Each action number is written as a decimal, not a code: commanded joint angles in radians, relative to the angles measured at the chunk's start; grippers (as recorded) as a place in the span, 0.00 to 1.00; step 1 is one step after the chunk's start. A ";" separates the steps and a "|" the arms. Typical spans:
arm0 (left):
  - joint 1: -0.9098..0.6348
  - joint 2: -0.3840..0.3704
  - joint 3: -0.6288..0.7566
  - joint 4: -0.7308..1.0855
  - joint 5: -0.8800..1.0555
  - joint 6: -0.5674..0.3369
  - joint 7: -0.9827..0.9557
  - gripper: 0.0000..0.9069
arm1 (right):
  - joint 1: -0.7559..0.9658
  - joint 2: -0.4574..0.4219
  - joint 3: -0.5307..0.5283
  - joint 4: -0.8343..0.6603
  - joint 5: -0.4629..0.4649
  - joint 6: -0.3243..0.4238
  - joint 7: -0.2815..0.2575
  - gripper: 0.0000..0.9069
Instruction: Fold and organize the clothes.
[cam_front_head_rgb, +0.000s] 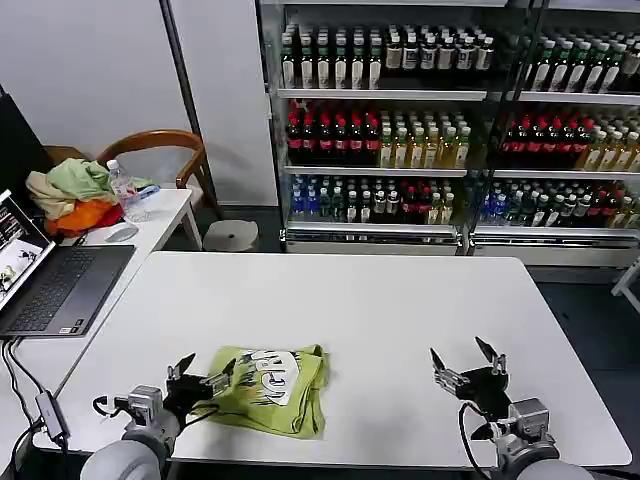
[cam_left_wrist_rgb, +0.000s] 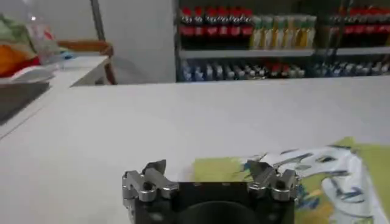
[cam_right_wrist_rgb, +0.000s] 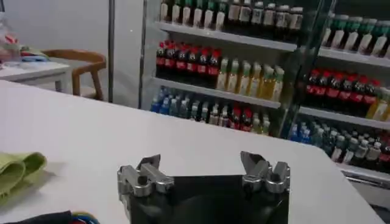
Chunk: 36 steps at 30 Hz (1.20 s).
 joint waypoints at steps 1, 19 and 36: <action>0.007 -0.009 0.004 0.056 -0.026 0.021 -0.012 1.00 | 0.002 0.000 0.009 0.010 0.001 0.001 0.000 1.00; 0.010 -0.027 0.040 0.090 -0.010 -0.009 -0.013 0.04 | 0.002 0.009 0.005 0.004 -0.001 0.001 0.000 1.00; 0.000 -0.055 0.000 0.023 -0.030 -0.046 0.050 0.04 | 0.007 0.013 -0.008 0.002 -0.005 0.002 0.000 1.00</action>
